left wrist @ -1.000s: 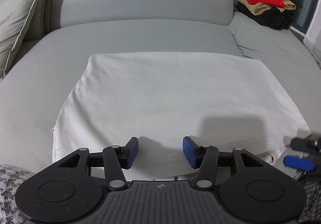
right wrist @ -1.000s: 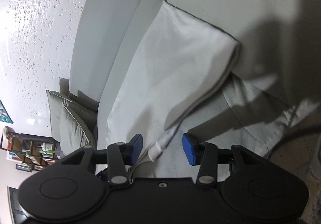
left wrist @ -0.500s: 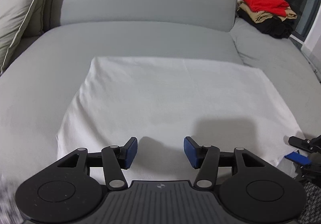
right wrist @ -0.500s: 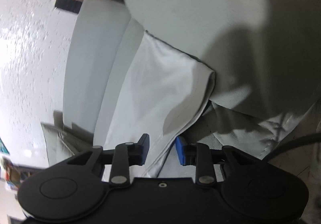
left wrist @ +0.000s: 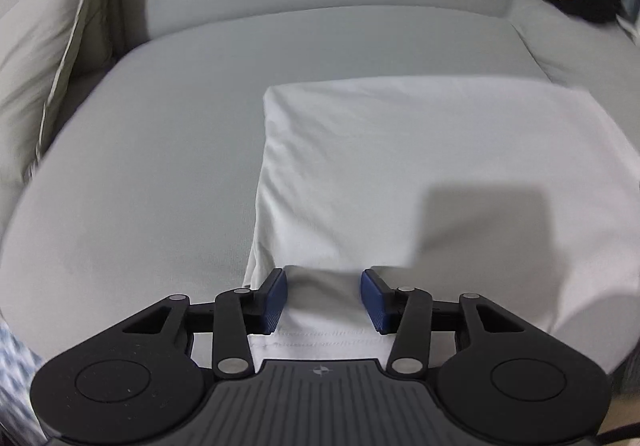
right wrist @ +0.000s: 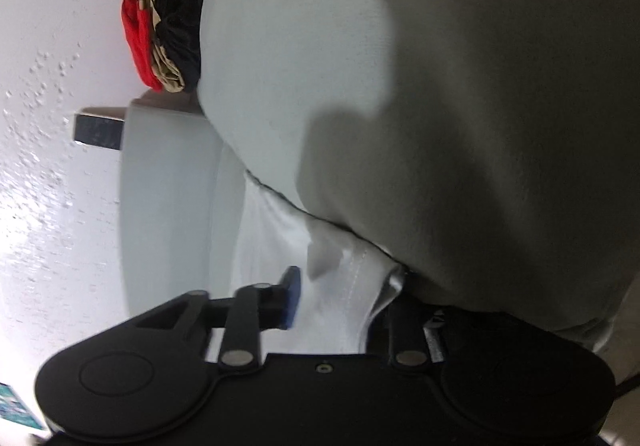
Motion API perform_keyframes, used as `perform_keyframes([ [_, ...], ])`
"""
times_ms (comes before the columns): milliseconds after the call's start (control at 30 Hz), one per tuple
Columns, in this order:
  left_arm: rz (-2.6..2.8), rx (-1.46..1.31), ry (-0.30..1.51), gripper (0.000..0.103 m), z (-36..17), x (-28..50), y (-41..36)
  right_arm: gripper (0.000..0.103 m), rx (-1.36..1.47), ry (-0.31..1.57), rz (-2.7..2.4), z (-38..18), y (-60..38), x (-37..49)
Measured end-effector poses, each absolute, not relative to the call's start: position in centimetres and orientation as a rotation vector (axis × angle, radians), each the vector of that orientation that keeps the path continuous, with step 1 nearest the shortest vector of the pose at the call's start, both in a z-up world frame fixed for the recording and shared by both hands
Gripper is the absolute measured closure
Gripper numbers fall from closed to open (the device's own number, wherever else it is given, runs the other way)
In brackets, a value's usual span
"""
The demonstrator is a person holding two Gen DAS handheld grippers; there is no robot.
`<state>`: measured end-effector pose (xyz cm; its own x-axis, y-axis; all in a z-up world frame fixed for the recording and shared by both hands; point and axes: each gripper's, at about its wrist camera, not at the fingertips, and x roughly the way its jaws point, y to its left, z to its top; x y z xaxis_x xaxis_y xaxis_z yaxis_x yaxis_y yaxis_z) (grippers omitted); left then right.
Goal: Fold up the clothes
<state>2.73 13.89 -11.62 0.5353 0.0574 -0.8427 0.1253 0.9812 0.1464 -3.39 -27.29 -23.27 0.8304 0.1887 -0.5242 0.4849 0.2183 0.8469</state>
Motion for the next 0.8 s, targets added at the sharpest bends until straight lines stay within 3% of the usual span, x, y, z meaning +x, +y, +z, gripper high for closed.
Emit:
perform_keyframes([
  [33, -0.052, 0.239, 1.000, 0.057, -11.6, 2.4, 13.7, 0.099, 1.314, 0.608, -0.230, -22.8, -27.0, -3.1],
  [133, -0.105, 0.192, 0.948, 0.057, -11.0, 1.6, 15.2, 0.099, 1.140, 0.624, -0.246, -20.4, -25.8, -2.0],
  [267, -0.076, -0.130, 0.854, 0.048, -9.7, 1.2, 19.8, 0.099, 0.871, 0.615, -0.220, -15.6, -23.4, -0.4],
  [533, 0.059, -0.533, 0.680, 0.050, -8.9, -0.8, 26.4, 0.099, 0.354, 0.536, -0.025, -5.8, -11.4, 2.1],
  [667, 0.092, -0.524, 0.664, 0.049, -8.7, -1.6, 26.5, 0.099, 0.138, 0.551, 0.155, -4.9, -1.9, 2.1],
  [800, 0.118, -0.479, 0.652, 0.049, -8.7, -1.7, 26.4, 0.099, -0.002, 0.684, 0.307, -8.5, 5.4, 2.5],
])
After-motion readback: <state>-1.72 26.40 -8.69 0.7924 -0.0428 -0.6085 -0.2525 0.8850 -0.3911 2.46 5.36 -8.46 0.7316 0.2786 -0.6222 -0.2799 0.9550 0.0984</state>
